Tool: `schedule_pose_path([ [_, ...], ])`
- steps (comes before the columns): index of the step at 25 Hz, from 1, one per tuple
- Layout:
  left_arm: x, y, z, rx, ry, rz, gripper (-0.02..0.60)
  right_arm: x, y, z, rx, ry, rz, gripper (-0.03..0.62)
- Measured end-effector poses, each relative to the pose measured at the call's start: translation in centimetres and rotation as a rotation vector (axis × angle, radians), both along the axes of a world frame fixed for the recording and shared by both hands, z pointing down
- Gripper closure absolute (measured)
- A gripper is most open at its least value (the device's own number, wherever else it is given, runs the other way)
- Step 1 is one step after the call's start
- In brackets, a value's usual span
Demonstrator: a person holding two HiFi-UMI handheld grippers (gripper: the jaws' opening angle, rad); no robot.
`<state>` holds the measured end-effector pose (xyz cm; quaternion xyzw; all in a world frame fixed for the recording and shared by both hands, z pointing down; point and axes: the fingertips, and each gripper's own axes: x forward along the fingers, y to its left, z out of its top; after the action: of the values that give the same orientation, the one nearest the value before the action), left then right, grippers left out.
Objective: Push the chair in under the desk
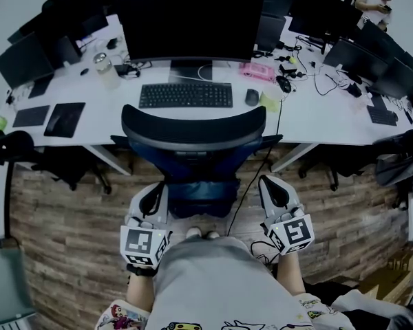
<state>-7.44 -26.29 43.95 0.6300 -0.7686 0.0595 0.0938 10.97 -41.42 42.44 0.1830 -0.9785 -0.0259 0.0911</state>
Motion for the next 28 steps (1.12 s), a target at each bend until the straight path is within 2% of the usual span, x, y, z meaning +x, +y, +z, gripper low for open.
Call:
schedule_pose_path([
  [12, -0.30, -0.33, -0.63, 0.015, -0.007, -0.004, 0.569, -0.48, 0.16, 0.04, -0.013, -0.001, -0.026, 0.593],
  [28, -0.70, -0.47, -0.46, 0.010, -0.009, -0.010, 0.569, -0.29, 0.05, 0.23, -0.025, -0.007, -0.009, 0.593],
])
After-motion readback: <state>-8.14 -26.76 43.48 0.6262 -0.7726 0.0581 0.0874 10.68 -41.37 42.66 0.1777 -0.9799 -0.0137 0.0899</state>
